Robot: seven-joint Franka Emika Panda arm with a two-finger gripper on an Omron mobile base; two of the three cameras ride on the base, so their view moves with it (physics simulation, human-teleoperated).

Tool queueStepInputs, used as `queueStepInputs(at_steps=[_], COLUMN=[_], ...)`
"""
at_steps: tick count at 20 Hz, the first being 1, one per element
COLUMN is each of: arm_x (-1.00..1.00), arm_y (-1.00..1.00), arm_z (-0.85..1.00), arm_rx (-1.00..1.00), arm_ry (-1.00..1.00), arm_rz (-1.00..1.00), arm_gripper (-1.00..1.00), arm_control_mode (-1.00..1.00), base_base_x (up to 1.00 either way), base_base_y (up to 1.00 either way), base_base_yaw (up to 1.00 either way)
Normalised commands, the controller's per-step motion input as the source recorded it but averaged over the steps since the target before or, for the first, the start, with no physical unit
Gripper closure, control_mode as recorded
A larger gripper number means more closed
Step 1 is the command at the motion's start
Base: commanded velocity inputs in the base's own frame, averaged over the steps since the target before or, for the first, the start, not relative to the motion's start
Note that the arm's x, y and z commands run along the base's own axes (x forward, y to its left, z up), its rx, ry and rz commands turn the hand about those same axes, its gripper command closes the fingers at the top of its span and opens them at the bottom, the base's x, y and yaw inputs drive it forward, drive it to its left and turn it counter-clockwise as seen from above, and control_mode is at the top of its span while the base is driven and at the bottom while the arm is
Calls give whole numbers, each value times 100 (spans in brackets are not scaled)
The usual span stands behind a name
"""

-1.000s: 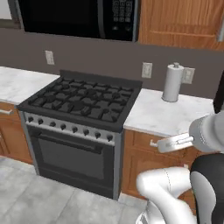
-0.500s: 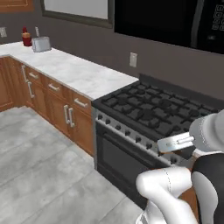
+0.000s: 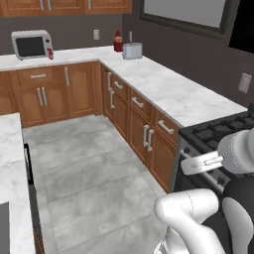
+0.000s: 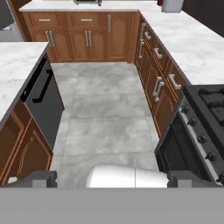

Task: Place the ketchup and condiment bottle from the counter to the top shelf of the fridge. If the existing items in the fridge are on the top shelf, move them to other shelves.

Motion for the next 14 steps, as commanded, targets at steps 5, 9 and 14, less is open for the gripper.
queueStepInputs(at_steps=[5, 9, 14], arm_x=[0, 0, 0], arm_y=[0, 0, 0], arm_z=[0, 0, 0], arm_rx=[0, 0, 0], arm_ry=[0, 0, 0], arm_rz=[0, 0, 0], arm_gripper=[-100, -100, -100], arm_control_mode=[100, 100, 100], base_base_x=[100, 100, 100], base_base_y=[3, 2, 6], base_base_yaw=[26, 25, 27])
